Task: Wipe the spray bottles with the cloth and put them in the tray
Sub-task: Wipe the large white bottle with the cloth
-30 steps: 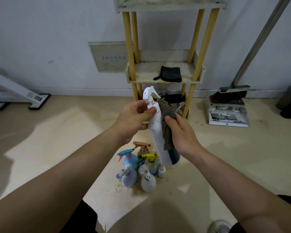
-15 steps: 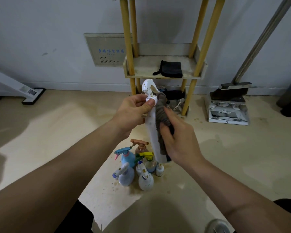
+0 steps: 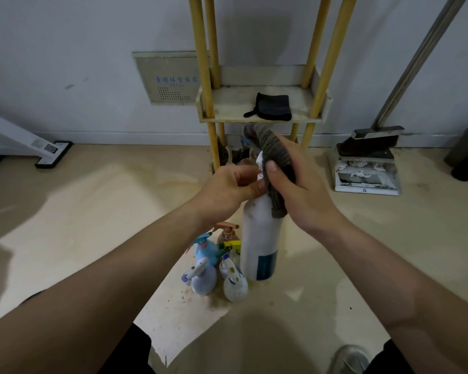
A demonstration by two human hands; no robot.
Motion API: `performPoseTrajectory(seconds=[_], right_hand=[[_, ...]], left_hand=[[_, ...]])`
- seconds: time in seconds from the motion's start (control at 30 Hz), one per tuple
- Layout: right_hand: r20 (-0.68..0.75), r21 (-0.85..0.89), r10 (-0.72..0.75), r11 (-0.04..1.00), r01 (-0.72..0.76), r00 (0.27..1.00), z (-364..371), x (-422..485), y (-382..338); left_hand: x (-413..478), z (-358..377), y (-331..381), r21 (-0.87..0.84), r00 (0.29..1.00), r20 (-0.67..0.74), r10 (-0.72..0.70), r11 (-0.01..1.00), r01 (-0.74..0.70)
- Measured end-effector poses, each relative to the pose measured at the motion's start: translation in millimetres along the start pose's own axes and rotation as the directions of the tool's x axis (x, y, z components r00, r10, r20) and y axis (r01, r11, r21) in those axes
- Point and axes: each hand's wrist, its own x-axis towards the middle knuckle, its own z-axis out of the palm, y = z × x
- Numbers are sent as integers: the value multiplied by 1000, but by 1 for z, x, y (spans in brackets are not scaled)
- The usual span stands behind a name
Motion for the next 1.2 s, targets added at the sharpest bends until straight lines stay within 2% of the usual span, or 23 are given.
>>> performPoseTrajectory(seconds=[0.1, 0.2, 0.33, 0.43, 0.5, 0.6, 0.67, 0.73, 0.8, 0.87, 1.03, 1.13, 1.2], right_hand=[[151, 153, 45, 986, -68, 988, -23, 9, 4], [197, 105, 58, 991, -80, 979, -35, 12, 9], [124, 207, 125, 967, -149, 984, -31, 12, 6], [55, 294, 270, 916, -274, 961, -27, 14, 9], [62, 346, 340, 875, -340, 938, -27, 15, 11], [106, 182, 226, 953, -242, 968, -31, 14, 12], [146, 49, 121, 990, -129, 982, -32, 13, 12], [165, -59, 77, 996, -68, 983, -32, 13, 12], [165, -78, 85, 994, -73, 983, -35, 13, 13], [159, 2, 148, 989, -150, 976, -36, 13, 11], [9, 148, 395, 908, -392, 918, -31, 15, 15], [-133, 169, 492, 866, -470, 860, -36, 14, 20], [-218, 281, 529, 839, -466, 820, -40, 14, 19]], left_hand=[[0, 2, -1, 44, 999, 43, 1, 999, -3], [-1, 5, -2, 85, 997, 83, -2, 996, -6], [-1, 8, -2, 95, 997, 81, -12, 995, 4], [1, 13, -5, 124, 998, 66, -10, 992, 1], [2, 16, -7, 125, 998, 53, -17, 992, 10], [3, 16, -9, 102, 999, 26, -30, 994, 27], [4, 13, -10, 146, 1000, 6, -26, 989, 25], [5, 12, -12, 203, 1000, -7, -18, 979, 19], [6, 14, -12, 220, 1000, -5, -17, 975, 18], [5, 15, -11, 203, 1000, -3, -28, 979, 28], [0, 23, -11, 157, 998, 26, -57, 986, 53], [-1, 22, -8, 116, 998, 28, -62, 992, 58], [2, 17, -5, -10, 996, -4, -85, 996, 85]])
